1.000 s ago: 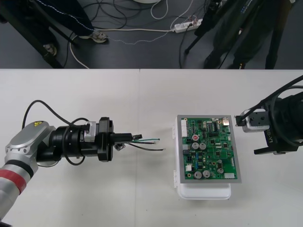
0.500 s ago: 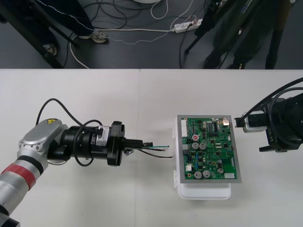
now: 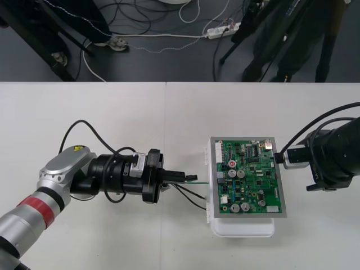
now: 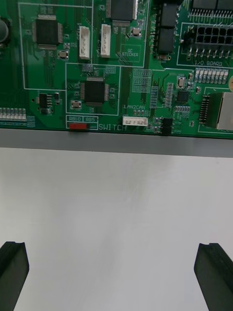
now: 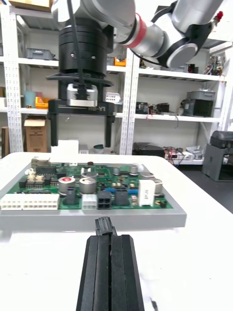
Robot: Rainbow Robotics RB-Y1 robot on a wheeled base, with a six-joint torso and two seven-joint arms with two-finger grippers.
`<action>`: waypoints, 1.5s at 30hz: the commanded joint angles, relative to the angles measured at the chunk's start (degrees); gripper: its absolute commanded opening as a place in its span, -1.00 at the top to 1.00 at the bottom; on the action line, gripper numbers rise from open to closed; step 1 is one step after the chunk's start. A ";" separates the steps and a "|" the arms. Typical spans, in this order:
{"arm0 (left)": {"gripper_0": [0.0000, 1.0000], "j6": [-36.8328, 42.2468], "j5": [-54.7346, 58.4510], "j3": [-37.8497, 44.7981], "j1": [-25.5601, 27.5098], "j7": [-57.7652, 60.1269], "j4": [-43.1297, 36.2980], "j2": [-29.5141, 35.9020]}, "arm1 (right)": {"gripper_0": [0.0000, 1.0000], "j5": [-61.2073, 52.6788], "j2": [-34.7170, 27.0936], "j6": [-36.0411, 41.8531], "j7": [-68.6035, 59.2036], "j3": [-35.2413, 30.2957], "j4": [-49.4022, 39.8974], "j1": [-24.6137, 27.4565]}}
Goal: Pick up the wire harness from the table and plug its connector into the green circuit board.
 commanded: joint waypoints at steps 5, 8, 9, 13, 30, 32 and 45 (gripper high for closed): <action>1.00 6.26 0.69 -1.87 -3.86 6.04 -0.42 -2.51 | -1.00 5.19 4.74 -0.31 1.45 1.88 -0.21 -1.67; 1.00 7.14 0.69 -2.92 -4.38 6.31 -0.51 -2.69 | -1.00 6.77 5.79 -0.31 1.36 2.41 -0.21 -1.67; 1.00 7.23 0.69 -3.19 -4.56 6.48 -0.42 -2.78 | -1.00 7.30 6.15 -0.31 1.27 2.50 -0.21 -1.67; 1.00 7.41 0.78 -4.07 -5.00 6.92 -0.42 -2.78 | -1.00 9.49 7.02 -0.31 1.10 3.46 -0.21 -1.67; 1.00 7.41 1.13 -5.82 -5.17 7.80 -0.42 -4.62 | -1.00 11.51 7.82 -0.31 0.57 6.01 -0.21 -1.50; 1.00 7.49 1.04 -6.09 -5.17 7.89 -0.51 -4.71 | -1.00 11.78 8.43 -0.31 0.48 6.01 -0.21 -1.41; 1.00 7.49 0.69 -6.62 -5.09 8.15 -0.42 -4.62 | -1.00 15.64 11.77 -0.31 0.13 6.01 -0.21 -1.23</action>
